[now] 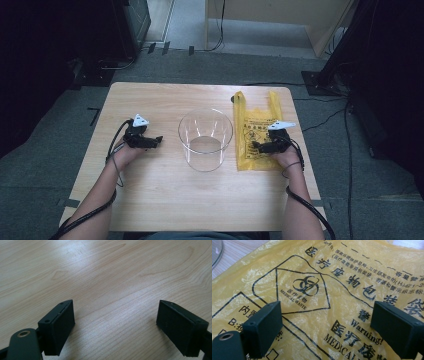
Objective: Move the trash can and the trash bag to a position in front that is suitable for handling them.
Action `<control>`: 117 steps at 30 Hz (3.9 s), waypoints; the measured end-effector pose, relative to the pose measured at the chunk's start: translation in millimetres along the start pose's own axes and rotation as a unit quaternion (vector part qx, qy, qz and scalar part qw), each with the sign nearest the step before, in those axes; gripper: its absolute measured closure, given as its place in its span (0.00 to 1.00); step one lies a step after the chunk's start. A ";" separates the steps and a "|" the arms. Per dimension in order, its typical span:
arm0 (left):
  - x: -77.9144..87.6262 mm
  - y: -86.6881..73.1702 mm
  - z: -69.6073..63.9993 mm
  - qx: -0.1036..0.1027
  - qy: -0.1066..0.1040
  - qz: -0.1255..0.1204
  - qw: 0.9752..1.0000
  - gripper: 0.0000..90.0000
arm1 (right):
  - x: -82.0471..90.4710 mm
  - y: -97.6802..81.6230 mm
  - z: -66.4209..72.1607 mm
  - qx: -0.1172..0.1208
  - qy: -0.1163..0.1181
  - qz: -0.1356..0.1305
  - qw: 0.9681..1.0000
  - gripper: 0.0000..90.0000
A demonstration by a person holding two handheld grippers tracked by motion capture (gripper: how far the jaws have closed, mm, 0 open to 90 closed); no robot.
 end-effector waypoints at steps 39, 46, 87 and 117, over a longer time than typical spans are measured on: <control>-7.2 6.7 0.4 -0.009 -0.006 0.002 1.000 0.16 | -11.8 13.2 -13.3 -0.040 -0.042 0.007 0.998 0.21; -7.2 6.7 0.4 -0.009 -0.006 0.002 1.000 0.16 | -12.6 12.8 -13.6 -0.038 -0.042 -0.003 0.998 0.19; -7.2 6.6 0.0 -0.006 -0.003 0.001 1.000 0.16 | -13.1 12.9 -13.0 -0.035 -0.040 -0.003 0.999 0.18; -7.2 6.7 0.0 -0.006 -0.003 0.001 1.000 0.16 | -11.6 14.5 -14.0 -0.036 -0.045 -0.002 0.998 0.18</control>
Point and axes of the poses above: each handheld gripper's, and its own axes: x roughly backward along the jaws, y roughly out of its top, z roughly to its left, the point moved 10 cm from there along -x, roughly forward along the jaws, and after that the axes turned 7 degrees about x, right-handed, at the moved point
